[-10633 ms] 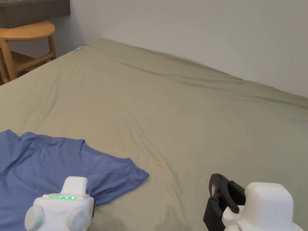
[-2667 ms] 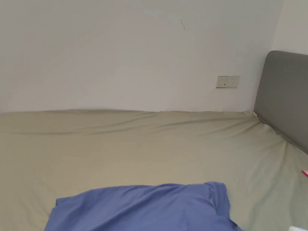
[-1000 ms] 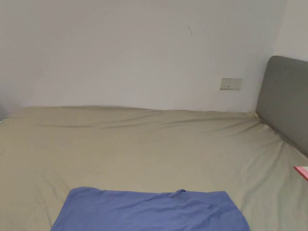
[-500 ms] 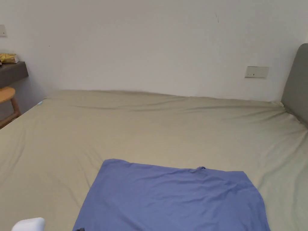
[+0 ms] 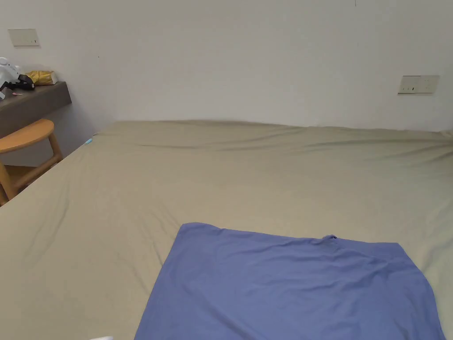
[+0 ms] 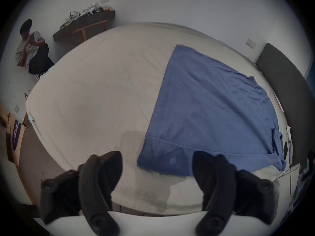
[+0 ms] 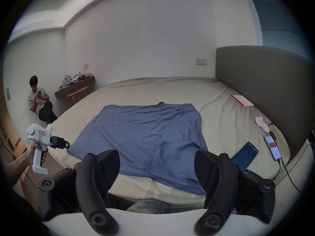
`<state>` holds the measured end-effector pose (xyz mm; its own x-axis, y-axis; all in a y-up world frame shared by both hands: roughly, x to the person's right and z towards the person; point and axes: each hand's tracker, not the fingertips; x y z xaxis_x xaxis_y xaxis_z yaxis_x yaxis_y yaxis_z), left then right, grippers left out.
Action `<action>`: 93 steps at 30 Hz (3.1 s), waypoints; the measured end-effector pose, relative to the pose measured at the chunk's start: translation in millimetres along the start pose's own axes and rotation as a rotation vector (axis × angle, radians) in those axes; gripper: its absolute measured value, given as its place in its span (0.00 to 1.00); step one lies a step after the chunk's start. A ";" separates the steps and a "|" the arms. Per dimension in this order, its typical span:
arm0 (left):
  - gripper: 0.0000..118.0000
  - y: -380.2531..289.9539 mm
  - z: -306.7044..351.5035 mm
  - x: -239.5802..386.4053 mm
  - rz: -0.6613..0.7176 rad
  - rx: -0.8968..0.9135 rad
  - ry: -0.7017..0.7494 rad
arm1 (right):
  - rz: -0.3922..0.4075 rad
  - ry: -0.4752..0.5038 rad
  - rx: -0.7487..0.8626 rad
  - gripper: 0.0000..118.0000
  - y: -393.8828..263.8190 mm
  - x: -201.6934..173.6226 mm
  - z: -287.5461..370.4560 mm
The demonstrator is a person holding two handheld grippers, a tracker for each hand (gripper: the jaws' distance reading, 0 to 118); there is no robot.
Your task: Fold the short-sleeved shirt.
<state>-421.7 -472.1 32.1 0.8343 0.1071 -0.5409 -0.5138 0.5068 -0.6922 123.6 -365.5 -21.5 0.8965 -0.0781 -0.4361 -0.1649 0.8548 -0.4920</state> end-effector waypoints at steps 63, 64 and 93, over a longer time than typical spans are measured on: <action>0.08 202.0 -106.6 89.0 0.040 -0.031 -0.119 | -0.495 -0.090 -0.426 0.10 55.6 147.0 -325.0; 0.08 202.8 -114.0 90.5 0.026 -0.043 -0.114 | -0.484 -0.084 -0.414 0.09 53.5 144.3 -325.4; 0.41 97.9 67.6 58.0 -0.013 0.279 -0.137 | -0.047 -0.181 -0.126 0.64 83.2 81.6 -249.6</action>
<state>-410.1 -358.5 -34.8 0.8694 0.2040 -0.4501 -0.4440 0.7223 -0.5303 80.4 -428.8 -286.1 0.9617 -0.0139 -0.2739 -0.1608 0.7803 -0.6043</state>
